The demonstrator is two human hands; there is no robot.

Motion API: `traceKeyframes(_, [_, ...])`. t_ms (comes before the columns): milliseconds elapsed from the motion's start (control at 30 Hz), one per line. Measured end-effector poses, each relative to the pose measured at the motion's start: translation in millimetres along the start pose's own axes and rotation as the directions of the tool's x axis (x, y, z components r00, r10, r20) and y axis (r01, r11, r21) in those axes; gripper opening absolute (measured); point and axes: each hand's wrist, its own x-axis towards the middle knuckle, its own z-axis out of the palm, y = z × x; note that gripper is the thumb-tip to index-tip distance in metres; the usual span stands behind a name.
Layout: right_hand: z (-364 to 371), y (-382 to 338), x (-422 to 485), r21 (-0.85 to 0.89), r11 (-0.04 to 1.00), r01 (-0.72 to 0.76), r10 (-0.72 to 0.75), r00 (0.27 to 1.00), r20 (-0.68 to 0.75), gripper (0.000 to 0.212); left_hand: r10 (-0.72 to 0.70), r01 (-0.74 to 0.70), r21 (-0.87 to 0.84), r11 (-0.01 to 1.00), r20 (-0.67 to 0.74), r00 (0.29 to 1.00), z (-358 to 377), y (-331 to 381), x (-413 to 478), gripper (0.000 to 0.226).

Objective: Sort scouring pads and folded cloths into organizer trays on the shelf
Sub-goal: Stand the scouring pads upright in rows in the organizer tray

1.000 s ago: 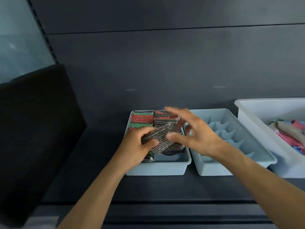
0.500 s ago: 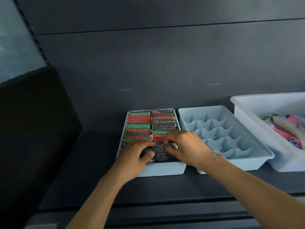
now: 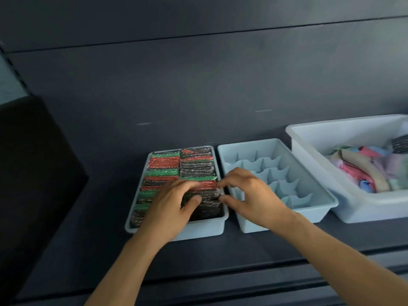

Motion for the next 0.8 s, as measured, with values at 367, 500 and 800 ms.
traceKeyframes(367, [-188, 151, -87, 0.007, 0.963, -0.269, 0.263, 0.933, -0.247, 0.010, 0.223, -0.214, -0.404, 0.889, -0.025, 0.975, 134, 195, 93, 0.023])
traceKeyframes(500, [-256, 223, -116, -0.091, 0.898, -0.431, 0.382, 0.864, -0.327, 0.013, 0.279, -0.201, -0.507, 0.839, 0.083, 0.957, 184, 264, 137, 0.021])
traceKeyframes(800, [-340, 344, -113, -0.142, 0.720, -0.679, 0.603, 0.714, -0.355, 0.032, 0.236, 0.017, -0.489, 0.872, 0.451, 0.861, 287, 386, 223, 0.050])
